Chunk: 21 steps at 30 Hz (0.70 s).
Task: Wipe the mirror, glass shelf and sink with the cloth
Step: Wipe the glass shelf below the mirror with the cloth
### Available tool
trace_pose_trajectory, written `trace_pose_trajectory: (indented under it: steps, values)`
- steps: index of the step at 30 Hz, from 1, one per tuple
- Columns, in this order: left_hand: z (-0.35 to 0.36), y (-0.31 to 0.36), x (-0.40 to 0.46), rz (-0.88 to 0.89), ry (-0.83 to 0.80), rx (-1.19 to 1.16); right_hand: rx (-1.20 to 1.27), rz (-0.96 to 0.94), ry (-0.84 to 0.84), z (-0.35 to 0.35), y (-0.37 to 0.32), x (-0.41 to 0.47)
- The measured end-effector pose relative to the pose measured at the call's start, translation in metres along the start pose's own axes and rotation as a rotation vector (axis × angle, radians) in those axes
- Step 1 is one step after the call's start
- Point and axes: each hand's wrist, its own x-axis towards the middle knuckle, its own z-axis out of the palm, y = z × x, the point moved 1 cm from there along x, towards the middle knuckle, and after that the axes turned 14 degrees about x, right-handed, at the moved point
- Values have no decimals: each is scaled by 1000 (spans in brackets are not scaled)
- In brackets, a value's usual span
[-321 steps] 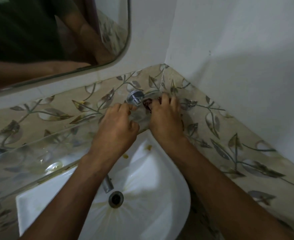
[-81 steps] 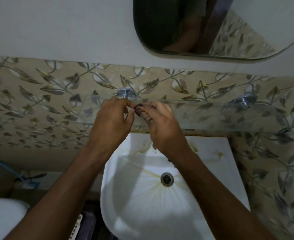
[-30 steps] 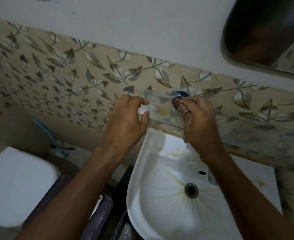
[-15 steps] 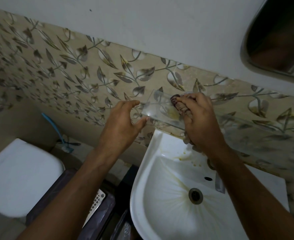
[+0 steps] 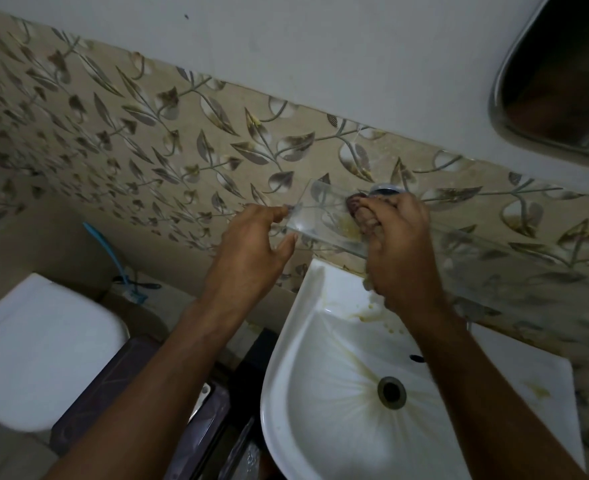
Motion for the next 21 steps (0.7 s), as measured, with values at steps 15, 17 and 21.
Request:
trace_pose_trajectory:
  steps: [15,17,21]
  values:
    - [3,-2,0,-30,-14,18,-42,-32,-23,-16,10,-11]
    - [2,2,0,-37,-10,9,-31,-26,-37,2,-1,-1]
    - [1,6,1,-40,-12,-5,18,40,-178,27,-18,25]
